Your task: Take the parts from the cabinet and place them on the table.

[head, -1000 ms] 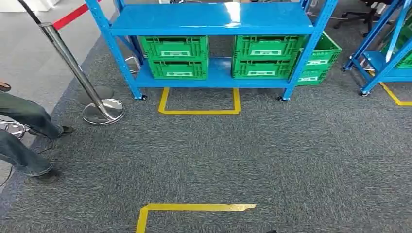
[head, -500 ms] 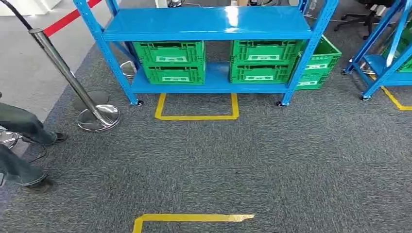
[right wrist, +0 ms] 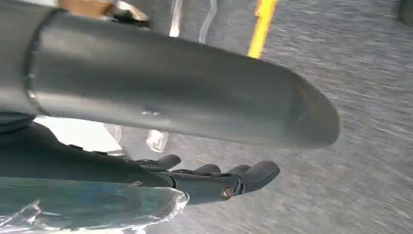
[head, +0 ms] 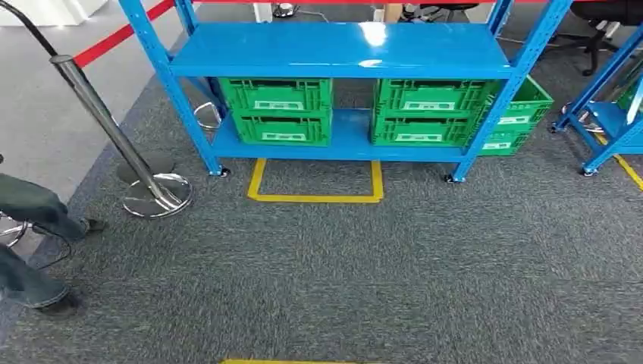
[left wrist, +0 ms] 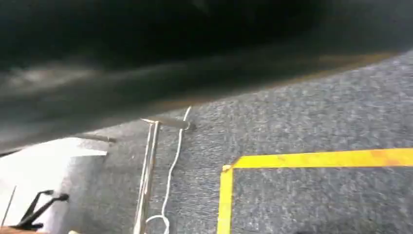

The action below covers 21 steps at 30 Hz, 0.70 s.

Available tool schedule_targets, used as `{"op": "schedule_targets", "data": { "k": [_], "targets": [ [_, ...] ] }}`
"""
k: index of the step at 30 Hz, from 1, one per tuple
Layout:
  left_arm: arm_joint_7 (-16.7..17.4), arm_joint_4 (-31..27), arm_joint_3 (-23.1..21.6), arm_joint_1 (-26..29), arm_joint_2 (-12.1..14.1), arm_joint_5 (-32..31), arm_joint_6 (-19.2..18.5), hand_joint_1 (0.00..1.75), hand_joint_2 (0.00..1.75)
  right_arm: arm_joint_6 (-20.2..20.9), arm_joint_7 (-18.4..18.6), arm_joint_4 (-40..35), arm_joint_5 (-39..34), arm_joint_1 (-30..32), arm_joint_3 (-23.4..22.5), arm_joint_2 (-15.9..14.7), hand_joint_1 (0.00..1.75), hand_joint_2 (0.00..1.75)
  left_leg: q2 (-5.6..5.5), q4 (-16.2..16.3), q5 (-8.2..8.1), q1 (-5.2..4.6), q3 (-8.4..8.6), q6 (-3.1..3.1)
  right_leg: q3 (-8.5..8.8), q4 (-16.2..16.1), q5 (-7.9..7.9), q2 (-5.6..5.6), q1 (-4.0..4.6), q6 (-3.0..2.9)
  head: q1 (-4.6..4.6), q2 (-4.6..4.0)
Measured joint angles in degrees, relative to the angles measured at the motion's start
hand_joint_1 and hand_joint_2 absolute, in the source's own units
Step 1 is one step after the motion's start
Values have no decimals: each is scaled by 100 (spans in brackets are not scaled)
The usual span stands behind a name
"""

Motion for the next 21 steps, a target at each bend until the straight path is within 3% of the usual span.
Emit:
{"op": "schedule_targets", "data": {
  "k": [1,2,4,5,6,8,9,10,11,12,13,14,15,17,18,19,20,21],
  "targets": [
    [2,0,0,-12,0,0,-2,0,0,2,0,0,-4,-16,-2,0,0,0,9,-44,-35,16,47,-47,49,-6,119,23,14,-68,-29,2],
    [7,2,0,-13,-4,2,-2,0,0,2,0,-2,0,-16,-2,-2,0,0,11,-5,14,19,109,-88,77,-58,88,21,21,-100,-13,0],
    [28,2,0,-23,0,0,11,0,0,0,9,-2,2,4,-2,-2,0,0,13,243,135,24,27,-137,245,-151,82,21,-19,-145,-26,0],
    [39,2,0,-24,0,-2,29,0,0,-4,7,-2,2,0,-4,-2,0,0,16,550,186,30,-144,-178,319,-207,53,18,-21,-181,-31,0],
    [57,2,0,-29,-2,-4,29,0,0,-4,9,-2,2,-11,-4,-2,0,0,16,965,105,57,-421,-218,398,-260,23,17,-21,-192,-26,0],
    [79,2,0,-23,-2,-7,28,0,0,-4,7,-2,2,-15,-4,-2,0,0,16,1516,-370,84,-906,-255,528,-309,-62,27,-20,-201,-24,0],
    [83,2,0,-15,-4,-9,28,0,0,-4,7,-2,2,-17,-4,-2,0,0,16,1581,-541,97,-1064,-265,592,-309,-114,41,-21,-203,-29,0],
    [87,2,0,-7,-2,-9,28,0,0,-4,7,-2,2,-17,-7,-2,0,0,16,1500,-521,118,-1153,-267,669,-309,-175,54,-21,-202,-27,0],
    [87,2,0,-3,-2,-11,28,0,0,-2,4,-2,2,-13,-7,-2,0,0,16,1266,-286,127,-1162,-259,760,-309,-235,61,-18,-196,-24,0],
    [87,2,0,0,-2,-13,28,0,0,-2,4,-2,0,-13,-7,-2,0,0,16,926,77,127,-1116,-240,846,-310,-292,64,-18,-187,-26,0],
    [87,2,0,5,-2,-15,28,0,0,-2,5,-2,-2,-12,-7,-2,0,0,16,488,615,127,-1054,-208,926,-319,-349,62,-18,-171,-29,0],
    [92,2,0,18,-2,-13,28,0,0,0,4,7,-2,-5,-9,-2,0,0,22,217,927,124,-1076,-175,957,-316,-388,72,-21,-159,-26,0],
    [94,2,0,16,2,-15,28,0,0,0,4,11,-2,-17,-9,-2,0,0,32,185,775,97,-1129,-157,957,-303,-448,92,7,-98,-46,2],
    [98,2,4,12,0,-9,31,0,0,2,-4,9,0,-53,-9,0,0,0,20,193,869,71,-1073,-134,990,-327,-540,100,-2,-26,-24,0],
    [98,2,4,2,0,-18,35,0,0,4,-7,9,-2,-57,-9,2,0,0,15,177,873,51,-1038,-99,1047,-379,-549,96,-23,6,-31,0],
    [98,0,4,-12,-2,-18,39,0,0,4,-11,9,-2,-55,-9,2,0,0,14,78,921,104,-983,-40,1087,-341,-588,95,-37,40,-31,0],
    [96,0,4,-23,7,-15,46,0,0,4,-11,9,-2,-62,-9,2,0,0,14,78,910,82,-958,-23,1021,-200,-671,77,-33,49,-20,0],
    [96,0,4,-28,20,-15,48,0,0,4,-11,9,-2,-69,-9,2,0,0,1,102,878,44,-953,-91,976,-220,-615,64,-14,-109,-3,2]
  ]
}}
